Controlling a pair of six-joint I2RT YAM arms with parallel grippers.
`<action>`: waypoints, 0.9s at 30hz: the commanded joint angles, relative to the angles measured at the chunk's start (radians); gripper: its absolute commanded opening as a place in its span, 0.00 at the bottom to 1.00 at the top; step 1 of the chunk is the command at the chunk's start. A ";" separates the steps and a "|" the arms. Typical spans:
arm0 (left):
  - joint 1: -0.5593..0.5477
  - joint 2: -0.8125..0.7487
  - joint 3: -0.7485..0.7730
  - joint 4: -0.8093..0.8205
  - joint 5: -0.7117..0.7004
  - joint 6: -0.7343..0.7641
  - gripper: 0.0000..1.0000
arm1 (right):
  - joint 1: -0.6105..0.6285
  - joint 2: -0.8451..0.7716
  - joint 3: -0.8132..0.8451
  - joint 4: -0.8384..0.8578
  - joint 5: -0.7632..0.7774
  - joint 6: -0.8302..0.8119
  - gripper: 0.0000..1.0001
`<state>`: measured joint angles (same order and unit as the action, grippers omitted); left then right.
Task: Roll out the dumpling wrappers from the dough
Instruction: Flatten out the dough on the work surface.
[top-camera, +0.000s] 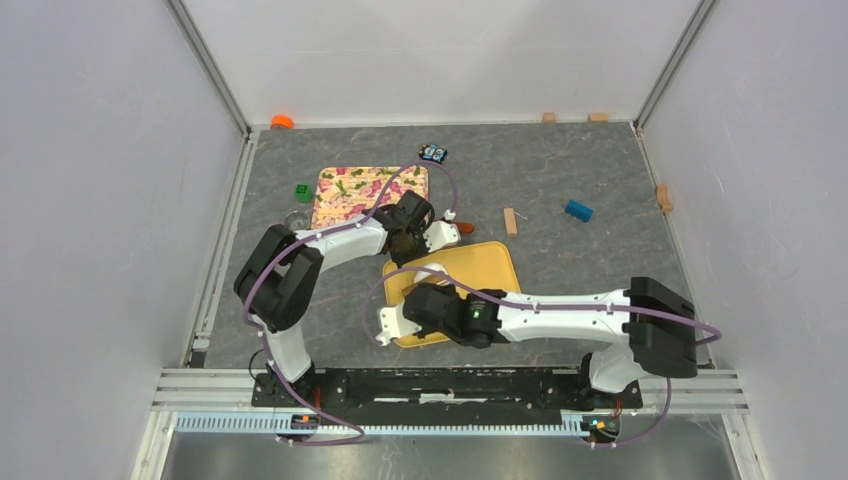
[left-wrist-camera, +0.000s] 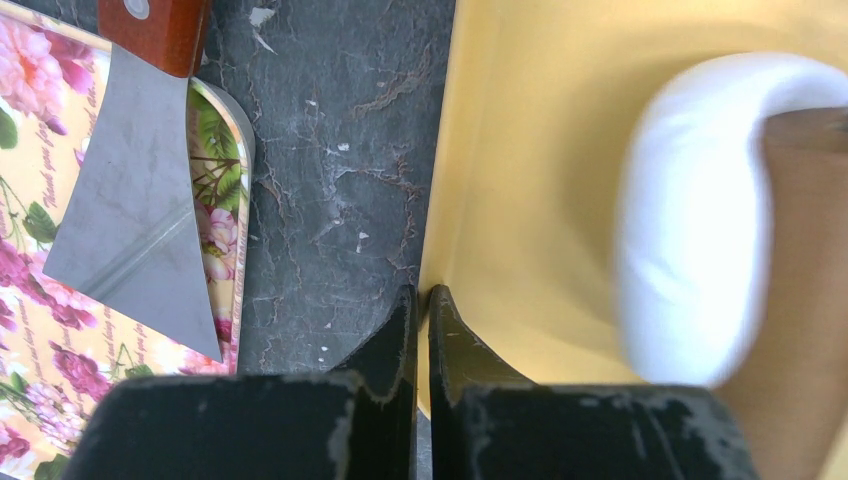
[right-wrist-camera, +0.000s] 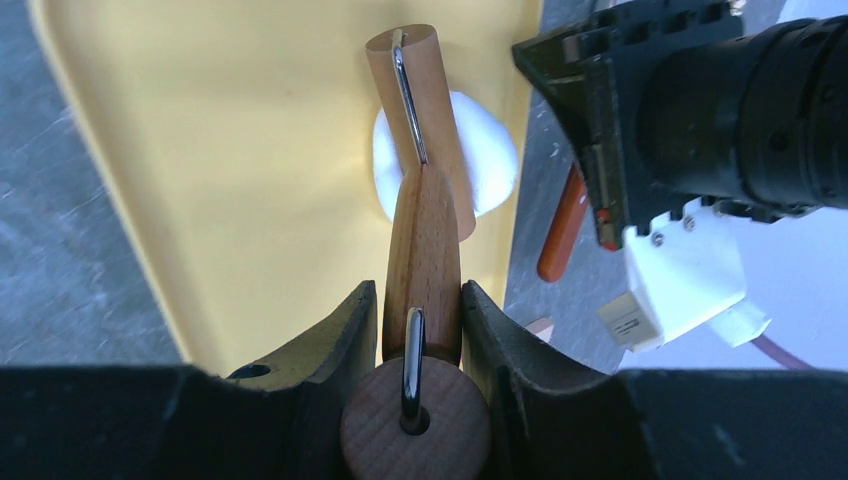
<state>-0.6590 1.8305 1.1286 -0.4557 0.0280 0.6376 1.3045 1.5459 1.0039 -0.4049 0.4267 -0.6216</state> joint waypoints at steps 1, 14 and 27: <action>0.002 0.128 -0.069 0.004 -0.007 0.022 0.02 | 0.025 -0.034 -0.068 -0.227 -0.074 0.132 0.00; 0.002 0.129 -0.068 0.005 -0.010 0.022 0.02 | -0.004 0.015 -0.068 -0.175 -0.056 0.073 0.00; 0.001 0.128 -0.069 0.005 -0.009 0.025 0.02 | 0.003 -0.067 -0.141 -0.279 -0.036 0.129 0.00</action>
<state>-0.6617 1.8309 1.1286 -0.4561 0.0261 0.6376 1.3243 1.4990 0.9531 -0.4362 0.4473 -0.5751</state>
